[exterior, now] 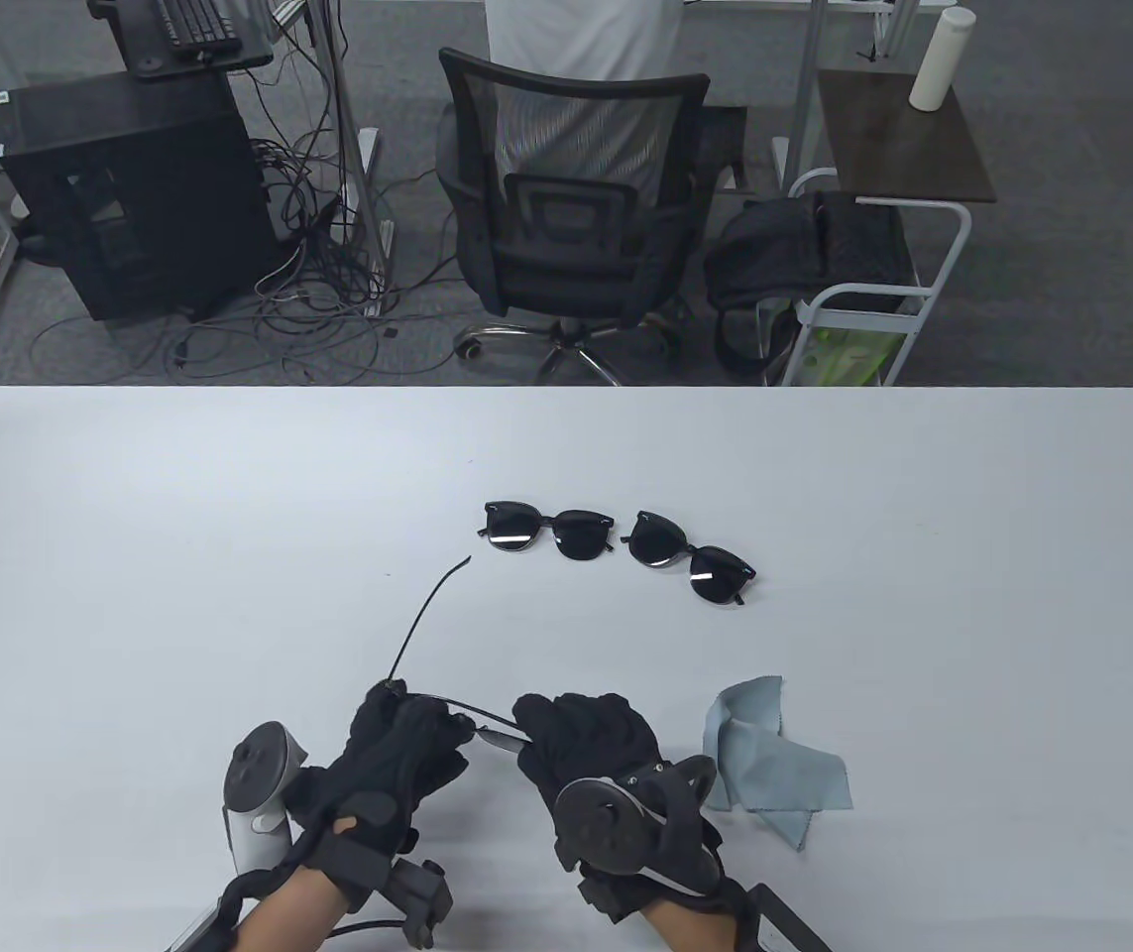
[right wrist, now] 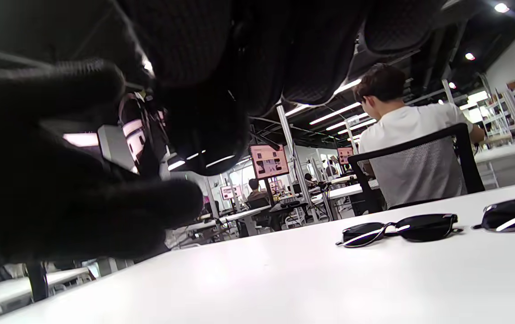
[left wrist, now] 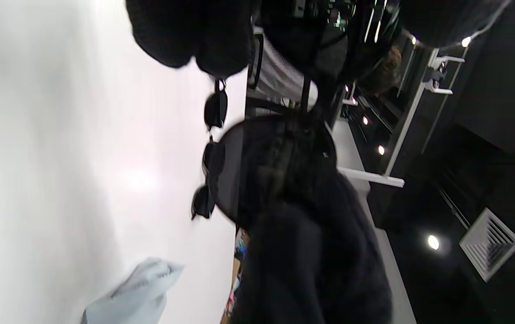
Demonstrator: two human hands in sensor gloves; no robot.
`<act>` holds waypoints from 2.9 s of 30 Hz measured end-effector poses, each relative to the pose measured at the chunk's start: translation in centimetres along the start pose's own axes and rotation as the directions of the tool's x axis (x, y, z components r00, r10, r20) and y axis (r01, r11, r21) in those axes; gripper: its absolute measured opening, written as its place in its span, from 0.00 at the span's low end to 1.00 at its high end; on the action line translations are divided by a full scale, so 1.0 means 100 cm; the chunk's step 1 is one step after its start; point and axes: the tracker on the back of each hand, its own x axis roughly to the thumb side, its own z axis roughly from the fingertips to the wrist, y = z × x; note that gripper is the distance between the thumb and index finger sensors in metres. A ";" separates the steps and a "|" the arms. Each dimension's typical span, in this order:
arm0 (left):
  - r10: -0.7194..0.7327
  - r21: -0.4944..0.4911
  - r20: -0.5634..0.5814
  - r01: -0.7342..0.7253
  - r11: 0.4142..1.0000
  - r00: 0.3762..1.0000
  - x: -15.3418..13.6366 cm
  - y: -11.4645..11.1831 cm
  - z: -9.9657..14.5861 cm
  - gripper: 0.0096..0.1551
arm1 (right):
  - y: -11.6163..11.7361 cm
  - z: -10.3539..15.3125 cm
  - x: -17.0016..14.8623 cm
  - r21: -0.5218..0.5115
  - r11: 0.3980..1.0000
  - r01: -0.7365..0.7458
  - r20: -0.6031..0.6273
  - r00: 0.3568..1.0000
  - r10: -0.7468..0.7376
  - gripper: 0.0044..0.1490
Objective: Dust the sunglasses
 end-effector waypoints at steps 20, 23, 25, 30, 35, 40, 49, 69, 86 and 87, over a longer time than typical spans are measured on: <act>-0.152 -0.029 0.117 0.156 0.987 0.981 0.013 0.011 -0.009 0.41 | 0.003 -0.006 -0.038 0.048 0.875 0.483 -0.140 0.870 -0.472 0.26; -0.151 -0.037 0.119 0.156 0.987 0.981 0.013 0.011 -0.009 0.37 | 0.003 -0.006 -0.042 0.028 0.874 0.484 -0.157 0.866 -0.475 0.27; -0.151 -0.044 0.122 0.158 0.987 0.981 0.013 0.011 -0.009 0.35 | 0.003 -0.006 -0.043 0.019 0.881 0.474 -0.164 0.870 -0.464 0.27; -0.153 -0.040 0.107 0.158 0.987 0.982 0.012 0.010 -0.009 0.34 | 0.003 -0.006 -0.043 0.012 0.882 0.470 -0.174 0.870 -0.461 0.28; -0.168 -0.012 0.118 0.171 0.985 0.979 0.012 0.009 -0.008 0.30 | 0.003 -0.006 -0.042 0.003 0.929 0.371 -0.163 0.916 -0.366 0.33; -0.134 -0.032 0.124 0.138 0.990 0.983 0.012 0.009 -0.008 0.30 | 0.012 -0.007 -0.049 0.046 0.884 0.466 -0.250 0.862 -0.441 0.36; -0.544 0.055 0.358 0.565 0.823 0.759 0.033 0.009 -0.006 0.50 | 0.009 -0.007 -0.058 -0.020 0.798 0.602 -0.340 0.747 -0.572 0.29; -0.895 0.409 0.398 0.912 -0.022 -0.200 0.036 -0.053 0.019 0.56 | 0.017 -0.010 -0.067 0.080 0.803 0.590 -0.430 0.748 -0.506 0.26; -0.947 0.309 0.133 0.920 -0.242 -0.293 0.078 -0.014 -0.081 0.56 | 0.000 -0.008 -0.107 -0.124 0.805 0.581 -0.525 0.650 -0.549 0.41; -0.952 0.276 0.081 0.924 -0.264 -0.296 0.081 -0.004 -0.099 0.56 | -0.002 -0.007 -0.109 -0.137 0.788 0.600 -0.523 0.632 -0.572 0.40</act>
